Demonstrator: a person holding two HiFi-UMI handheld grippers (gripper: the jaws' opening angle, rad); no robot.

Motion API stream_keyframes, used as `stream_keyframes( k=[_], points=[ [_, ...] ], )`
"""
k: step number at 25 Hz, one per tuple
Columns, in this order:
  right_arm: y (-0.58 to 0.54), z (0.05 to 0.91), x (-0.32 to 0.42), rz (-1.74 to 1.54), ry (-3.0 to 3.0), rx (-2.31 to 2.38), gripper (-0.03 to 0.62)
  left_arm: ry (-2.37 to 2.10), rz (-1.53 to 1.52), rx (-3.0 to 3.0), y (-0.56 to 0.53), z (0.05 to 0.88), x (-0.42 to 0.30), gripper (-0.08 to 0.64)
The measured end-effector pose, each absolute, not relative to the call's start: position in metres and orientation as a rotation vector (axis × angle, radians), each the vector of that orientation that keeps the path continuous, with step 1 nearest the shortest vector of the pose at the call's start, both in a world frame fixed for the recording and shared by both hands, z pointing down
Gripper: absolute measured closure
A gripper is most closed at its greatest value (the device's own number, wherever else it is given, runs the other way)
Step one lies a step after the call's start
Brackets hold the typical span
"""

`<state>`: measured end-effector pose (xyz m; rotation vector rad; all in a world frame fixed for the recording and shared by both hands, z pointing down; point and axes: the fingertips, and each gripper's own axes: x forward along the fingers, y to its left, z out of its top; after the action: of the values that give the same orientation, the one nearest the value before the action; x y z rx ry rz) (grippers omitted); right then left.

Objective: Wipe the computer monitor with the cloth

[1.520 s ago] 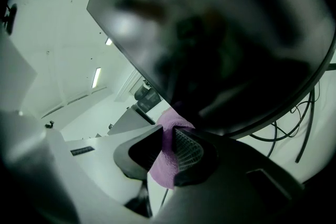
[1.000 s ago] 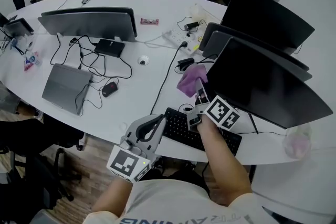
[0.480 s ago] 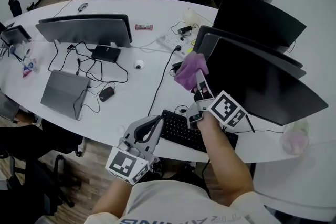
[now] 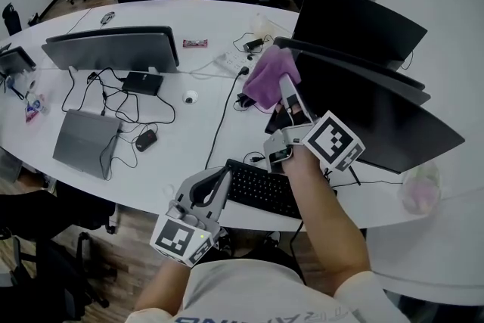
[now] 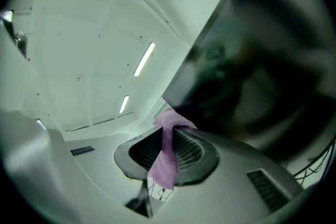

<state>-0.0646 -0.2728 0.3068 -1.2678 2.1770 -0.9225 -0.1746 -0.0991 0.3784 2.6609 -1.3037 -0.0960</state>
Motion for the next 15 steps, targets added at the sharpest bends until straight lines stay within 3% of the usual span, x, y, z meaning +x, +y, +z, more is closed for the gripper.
stream_keyframes(
  k=[15],
  points=[
    [-0.277, 0.254, -0.067, -0.838, 2.198, -1.214, 0.525, -1.291, -0.107, 2.67, -0.1, 0.373, -0.173, 0.552]
  ],
)
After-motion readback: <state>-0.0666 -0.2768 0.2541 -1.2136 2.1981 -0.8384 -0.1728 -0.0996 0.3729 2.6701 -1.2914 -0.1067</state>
